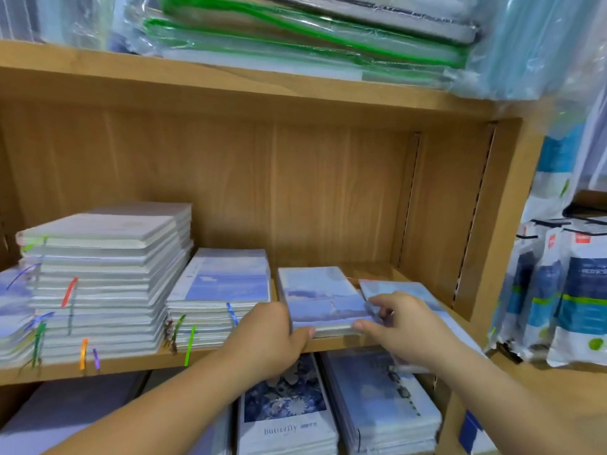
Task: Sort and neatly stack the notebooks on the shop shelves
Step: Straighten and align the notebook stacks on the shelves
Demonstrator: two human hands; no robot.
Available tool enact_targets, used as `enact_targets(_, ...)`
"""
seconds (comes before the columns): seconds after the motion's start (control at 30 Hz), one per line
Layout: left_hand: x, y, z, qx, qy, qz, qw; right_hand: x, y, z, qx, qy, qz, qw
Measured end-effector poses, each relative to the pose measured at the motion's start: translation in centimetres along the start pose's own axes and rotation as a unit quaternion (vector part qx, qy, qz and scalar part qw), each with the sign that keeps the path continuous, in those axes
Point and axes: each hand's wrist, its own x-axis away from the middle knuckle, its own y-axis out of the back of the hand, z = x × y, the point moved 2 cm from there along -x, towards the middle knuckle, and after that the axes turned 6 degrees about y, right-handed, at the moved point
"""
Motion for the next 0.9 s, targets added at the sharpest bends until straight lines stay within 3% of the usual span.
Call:
enact_targets(0.13, 0.0, -0.1, 0.1, -0.025, -0.001, -0.006, 1.000, -1.5, 0.4, -0.1, -0.015, -0.014, 0.079, 0.997)
enact_targets(0.5, -0.2, -1.7, 1.0, -0.069, -0.013, -0.054, 0.996, -3.8, -0.4, -0.6, -0.058, -0.031, 0.119, 0.991)
enact_targets(0.9, 1.1, -0.9, 1.0, -0.059, -0.022, -0.066, 0.996, -2.2, 1.4, -0.3, -0.004, 0.018, 0.061, 0.998)
